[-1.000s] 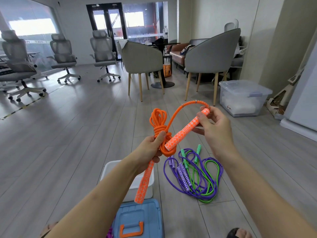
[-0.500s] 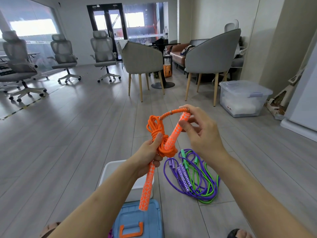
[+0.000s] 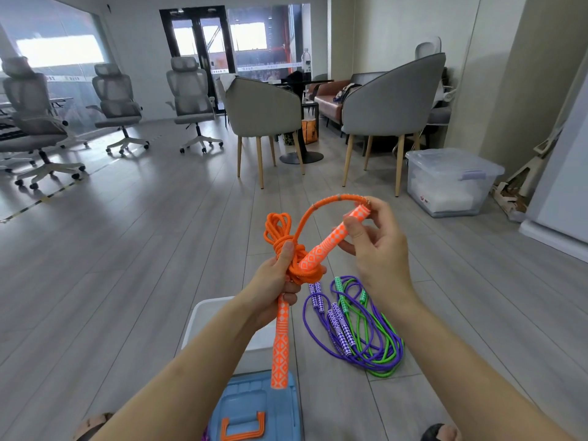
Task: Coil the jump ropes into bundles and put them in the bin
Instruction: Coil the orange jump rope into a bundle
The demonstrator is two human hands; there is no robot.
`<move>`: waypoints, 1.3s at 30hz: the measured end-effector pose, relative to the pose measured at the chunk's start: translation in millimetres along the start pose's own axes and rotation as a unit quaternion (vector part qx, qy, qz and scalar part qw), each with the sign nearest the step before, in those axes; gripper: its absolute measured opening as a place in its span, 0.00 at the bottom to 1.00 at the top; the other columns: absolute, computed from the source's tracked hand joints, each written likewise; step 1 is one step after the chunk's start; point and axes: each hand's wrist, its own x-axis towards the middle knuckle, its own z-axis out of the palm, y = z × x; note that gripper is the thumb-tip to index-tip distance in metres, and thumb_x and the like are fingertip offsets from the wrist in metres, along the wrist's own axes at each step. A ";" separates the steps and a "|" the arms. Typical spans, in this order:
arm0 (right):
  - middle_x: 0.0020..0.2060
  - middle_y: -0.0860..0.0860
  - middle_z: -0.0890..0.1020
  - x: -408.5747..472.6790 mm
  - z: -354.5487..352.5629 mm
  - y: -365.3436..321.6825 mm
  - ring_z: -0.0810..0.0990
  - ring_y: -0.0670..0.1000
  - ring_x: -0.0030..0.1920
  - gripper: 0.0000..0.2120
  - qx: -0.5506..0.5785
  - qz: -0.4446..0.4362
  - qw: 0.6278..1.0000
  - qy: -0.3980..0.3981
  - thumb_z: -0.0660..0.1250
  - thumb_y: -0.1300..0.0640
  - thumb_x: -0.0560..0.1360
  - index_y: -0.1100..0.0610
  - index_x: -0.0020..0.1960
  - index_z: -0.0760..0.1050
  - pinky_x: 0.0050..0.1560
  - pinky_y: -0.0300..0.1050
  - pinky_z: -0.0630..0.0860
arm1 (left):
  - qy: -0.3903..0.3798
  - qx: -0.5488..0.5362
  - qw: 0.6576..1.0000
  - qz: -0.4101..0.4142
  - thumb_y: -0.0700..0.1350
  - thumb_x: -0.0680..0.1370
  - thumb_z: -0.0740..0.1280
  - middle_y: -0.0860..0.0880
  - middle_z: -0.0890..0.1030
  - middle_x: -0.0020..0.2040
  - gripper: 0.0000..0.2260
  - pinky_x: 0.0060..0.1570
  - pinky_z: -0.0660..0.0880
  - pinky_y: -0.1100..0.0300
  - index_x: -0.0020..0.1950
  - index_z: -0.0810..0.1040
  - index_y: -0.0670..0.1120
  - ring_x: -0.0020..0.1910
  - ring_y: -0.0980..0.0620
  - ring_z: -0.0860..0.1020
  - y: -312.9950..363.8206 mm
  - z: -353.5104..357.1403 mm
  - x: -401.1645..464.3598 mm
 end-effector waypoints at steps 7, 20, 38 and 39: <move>0.49 0.49 0.78 2.6 -1.8 4.2 0.82 0.49 0.48 0.07 0.023 0.037 0.999 0.016 0.66 0.59 0.83 0.49 0.59 0.75 0.51 0.52 0.86 | -0.006 -0.021 1.000 0.021 0.62 0.83 0.57 0.35 0.83 0.60 0.29 0.26 0.65 0.67 0.71 0.69 0.39 0.27 0.58 0.61 -3.8 -4.3 4.3; 0.54 0.57 0.83 -4.0 1.1 0.2 0.87 0.53 0.54 0.08 0.030 0.044 0.998 -0.037 0.59 0.61 0.86 0.53 0.63 0.69 0.56 0.49 0.84 | 0.026 -0.039 0.999 0.006 0.62 0.82 0.60 0.52 0.72 0.31 0.19 0.25 0.65 0.67 0.58 0.76 0.47 0.27 0.58 0.62 -1.4 -7.6 1.3; 0.55 0.61 0.81 -7.9 -1.1 7.0 0.87 0.55 0.56 0.07 0.071 0.044 0.996 -0.019 0.59 0.62 0.86 0.54 0.63 0.68 0.57 0.50 0.83 | -0.008 -0.062 0.998 -0.015 0.64 0.81 0.60 0.47 0.74 0.36 0.18 0.30 0.70 0.63 0.56 0.74 0.49 0.29 0.55 0.66 2.5 -7.1 6.5; 0.55 0.60 0.81 -8.5 -0.8 6.9 0.87 0.55 0.56 0.07 0.068 0.038 0.997 -0.021 0.59 0.62 0.86 0.53 0.62 0.68 0.57 0.50 0.83 | -0.008 -0.064 0.998 -0.019 0.64 0.81 0.59 0.47 0.74 0.36 0.18 0.30 0.71 0.63 0.56 0.74 0.50 0.29 0.55 0.66 2.6 -7.4 7.3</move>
